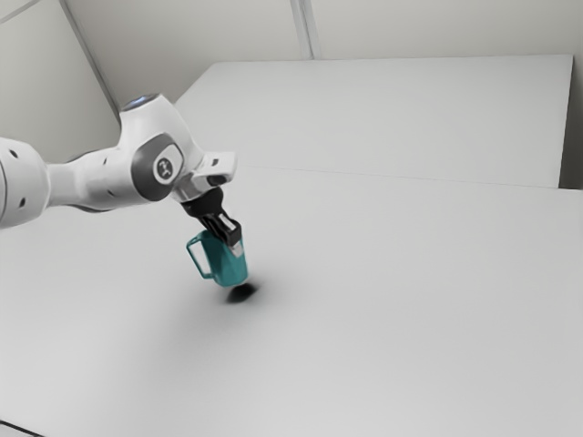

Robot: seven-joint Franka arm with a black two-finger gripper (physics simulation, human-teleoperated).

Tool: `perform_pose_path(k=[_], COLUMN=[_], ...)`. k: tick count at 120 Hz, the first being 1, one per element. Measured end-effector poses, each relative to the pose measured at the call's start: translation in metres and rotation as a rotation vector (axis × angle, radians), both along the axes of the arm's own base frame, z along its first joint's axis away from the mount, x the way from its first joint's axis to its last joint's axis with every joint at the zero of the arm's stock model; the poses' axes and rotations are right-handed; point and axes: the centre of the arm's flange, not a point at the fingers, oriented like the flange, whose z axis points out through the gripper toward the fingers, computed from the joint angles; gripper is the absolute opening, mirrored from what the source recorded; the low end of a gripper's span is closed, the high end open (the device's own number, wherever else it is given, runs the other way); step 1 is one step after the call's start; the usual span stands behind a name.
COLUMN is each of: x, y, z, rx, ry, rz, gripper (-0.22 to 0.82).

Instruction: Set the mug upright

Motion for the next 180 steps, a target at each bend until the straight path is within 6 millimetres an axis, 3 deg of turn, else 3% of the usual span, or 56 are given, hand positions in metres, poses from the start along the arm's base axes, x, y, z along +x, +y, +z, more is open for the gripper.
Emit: perform_pose_path(k=[34,57,101,157,180], x=[-0.029,-0.036,-0.036,-0.033,-0.033], y=[-0.021,-0.019,-0.020,-0.019,-0.014], z=[-0.012,-0.026,-0.033,-0.059,-0.056], rx=[0.078,0.081,0.179,0.204,0.201], ry=[-0.077,-0.124,-0.155,-0.105,-0.102], rz=[0.014,0.073,0.041,0.094,0.109], gripper=[-0.16,-0.17,-0.18,-0.18,0.22])
